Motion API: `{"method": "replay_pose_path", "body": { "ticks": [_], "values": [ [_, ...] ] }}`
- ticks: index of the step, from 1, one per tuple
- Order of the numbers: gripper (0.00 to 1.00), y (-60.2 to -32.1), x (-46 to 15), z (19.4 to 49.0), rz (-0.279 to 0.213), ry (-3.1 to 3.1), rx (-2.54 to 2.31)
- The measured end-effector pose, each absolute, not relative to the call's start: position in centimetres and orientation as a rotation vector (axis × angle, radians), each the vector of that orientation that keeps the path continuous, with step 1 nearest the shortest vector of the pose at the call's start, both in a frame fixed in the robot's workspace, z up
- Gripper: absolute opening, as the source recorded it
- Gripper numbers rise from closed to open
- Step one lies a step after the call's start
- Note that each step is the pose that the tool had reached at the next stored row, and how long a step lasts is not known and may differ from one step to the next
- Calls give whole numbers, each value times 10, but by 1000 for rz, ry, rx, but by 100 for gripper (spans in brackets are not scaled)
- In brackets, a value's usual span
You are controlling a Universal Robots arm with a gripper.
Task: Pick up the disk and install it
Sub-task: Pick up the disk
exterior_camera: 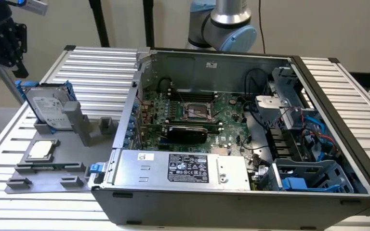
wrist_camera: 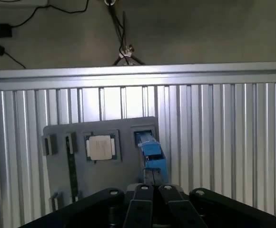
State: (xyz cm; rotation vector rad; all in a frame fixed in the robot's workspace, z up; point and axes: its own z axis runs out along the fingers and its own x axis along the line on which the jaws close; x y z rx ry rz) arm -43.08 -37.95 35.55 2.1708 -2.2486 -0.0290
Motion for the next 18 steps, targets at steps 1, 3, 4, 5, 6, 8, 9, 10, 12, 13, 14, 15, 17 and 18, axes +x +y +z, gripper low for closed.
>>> {"method": "replay_pose_path", "body": {
  "ticks": [1, 3, 4, 5, 6, 8, 9, 10, 12, 13, 14, 15, 17, 18],
  "values": [
    [0, -380, -429, 355, -30, -2244, 2177],
    [0, -380, -426, 355, -31, -2234, 2187],
    [0, -379, -426, 355, -31, -2228, 2194],
    [0, -379, -426, 354, -31, -2221, 2201],
    [0, -379, -426, 353, -31, -2217, 2206],
    [0, -376, -426, 352, -29, -2211, 2213],
    [0, -374, -426, 351, -28, -2209, 2216],
    [0, -373, -426, 351, -26, -2207, 2219],
    [0, -373, -426, 350, -24, -2203, 2225],
    [0, -373, -426, 350, -23, -2202, 2227],
    [100, -373, -427, 350, -23, -2201, 2228],
    [100, -373, -427, 350, -23, -2200, 2228],
    [100, -373, -428, 350, -23, -2200, 2229],
    [100, -373, -428, 350, -23, -2200, 2229]
  ]
}}
